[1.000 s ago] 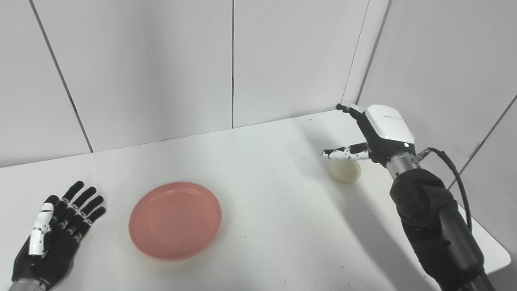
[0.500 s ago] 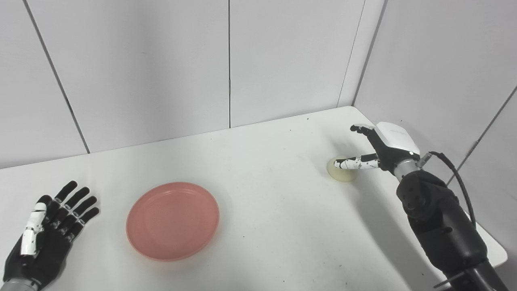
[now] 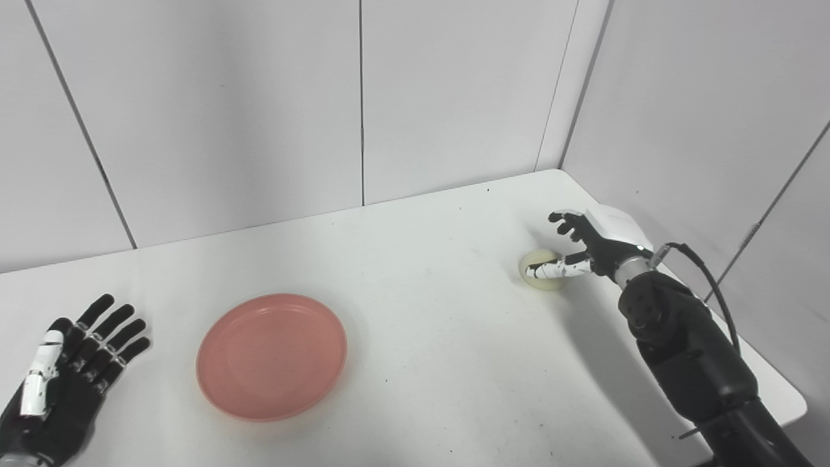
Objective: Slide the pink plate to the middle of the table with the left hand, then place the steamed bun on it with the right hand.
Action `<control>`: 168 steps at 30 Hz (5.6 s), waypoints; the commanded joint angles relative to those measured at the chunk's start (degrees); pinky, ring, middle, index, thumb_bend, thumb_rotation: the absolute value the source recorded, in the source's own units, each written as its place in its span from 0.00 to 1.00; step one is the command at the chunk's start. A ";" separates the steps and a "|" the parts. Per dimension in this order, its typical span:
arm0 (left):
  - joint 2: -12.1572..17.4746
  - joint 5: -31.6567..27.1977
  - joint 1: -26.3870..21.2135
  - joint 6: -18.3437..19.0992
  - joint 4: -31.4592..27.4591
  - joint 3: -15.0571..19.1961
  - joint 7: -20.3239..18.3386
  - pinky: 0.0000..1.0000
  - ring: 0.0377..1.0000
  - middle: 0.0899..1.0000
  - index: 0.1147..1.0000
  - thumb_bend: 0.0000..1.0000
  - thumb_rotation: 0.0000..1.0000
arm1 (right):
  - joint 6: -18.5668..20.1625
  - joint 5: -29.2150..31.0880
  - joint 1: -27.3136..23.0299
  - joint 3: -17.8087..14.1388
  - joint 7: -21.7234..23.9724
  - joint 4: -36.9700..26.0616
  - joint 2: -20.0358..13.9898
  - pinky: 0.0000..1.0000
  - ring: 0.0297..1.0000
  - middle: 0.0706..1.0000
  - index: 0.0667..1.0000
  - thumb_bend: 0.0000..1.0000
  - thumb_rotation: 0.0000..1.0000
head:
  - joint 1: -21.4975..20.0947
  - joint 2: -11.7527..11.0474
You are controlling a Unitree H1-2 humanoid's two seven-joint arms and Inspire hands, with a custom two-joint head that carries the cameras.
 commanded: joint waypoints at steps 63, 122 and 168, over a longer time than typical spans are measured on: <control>2.18 1.06 4.46 6.20 -4.46 -0.62 2.64 0.84 0.85 0.87 0.86 0.50 0.85 | -2.22 8.54 -6.51 1.43 -3.87 8.83 -2.21 0.41 0.45 0.44 0.46 0.53 0.00 | -0.12 3.39; -14.73 14.22 3.45 6.57 -8.12 -11.95 15.99 0.95 0.92 0.92 0.95 0.37 1.00 | -5.59 10.46 -26.23 21.33 9.81 -11.08 16.02 0.36 0.40 0.41 0.49 0.52 0.00 | 40.68 6.12; -15.54 15.19 2.85 7.04 -7.92 -11.76 16.49 0.94 0.91 0.91 0.94 0.39 1.00 | -14.71 -1.29 -23.66 34.70 11.51 3.98 22.12 0.31 0.37 0.37 0.49 0.52 0.00 | 40.53 7.06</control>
